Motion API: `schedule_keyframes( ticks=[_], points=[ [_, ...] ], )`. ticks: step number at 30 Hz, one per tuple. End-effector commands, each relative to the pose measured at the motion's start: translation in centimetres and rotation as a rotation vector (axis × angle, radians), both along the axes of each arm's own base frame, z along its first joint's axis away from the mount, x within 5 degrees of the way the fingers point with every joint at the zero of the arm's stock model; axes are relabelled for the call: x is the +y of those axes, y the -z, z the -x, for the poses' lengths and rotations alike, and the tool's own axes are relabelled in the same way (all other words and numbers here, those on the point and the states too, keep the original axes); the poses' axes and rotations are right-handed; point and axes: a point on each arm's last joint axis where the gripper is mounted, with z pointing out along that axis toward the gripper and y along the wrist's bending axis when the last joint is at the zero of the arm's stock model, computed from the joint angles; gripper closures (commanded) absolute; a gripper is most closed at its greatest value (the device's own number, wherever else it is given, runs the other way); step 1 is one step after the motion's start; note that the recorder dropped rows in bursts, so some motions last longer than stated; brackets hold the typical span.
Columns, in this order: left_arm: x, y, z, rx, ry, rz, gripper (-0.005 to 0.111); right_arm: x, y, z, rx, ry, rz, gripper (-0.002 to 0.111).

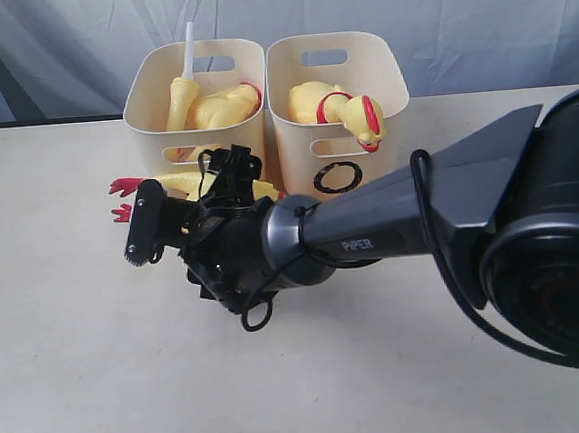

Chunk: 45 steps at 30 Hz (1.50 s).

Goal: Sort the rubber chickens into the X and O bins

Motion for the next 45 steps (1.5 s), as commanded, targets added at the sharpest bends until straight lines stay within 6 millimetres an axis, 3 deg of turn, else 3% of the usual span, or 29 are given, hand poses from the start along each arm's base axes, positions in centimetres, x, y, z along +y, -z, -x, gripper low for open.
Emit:
schedule_keyframes(
  ticks=[1,45],
  points=[
    [0.02,-0.03,0.09,-0.011,0.001,0.009,0.107,0.21,-0.27,-0.18,-0.005,-0.029,-0.011,0.004],
    [0.02,0.00,0.11,-0.008,0.000,0.008,0.107,-0.08,-0.33,-0.81,-0.012,-0.045,-0.019,0.004]
  ],
)
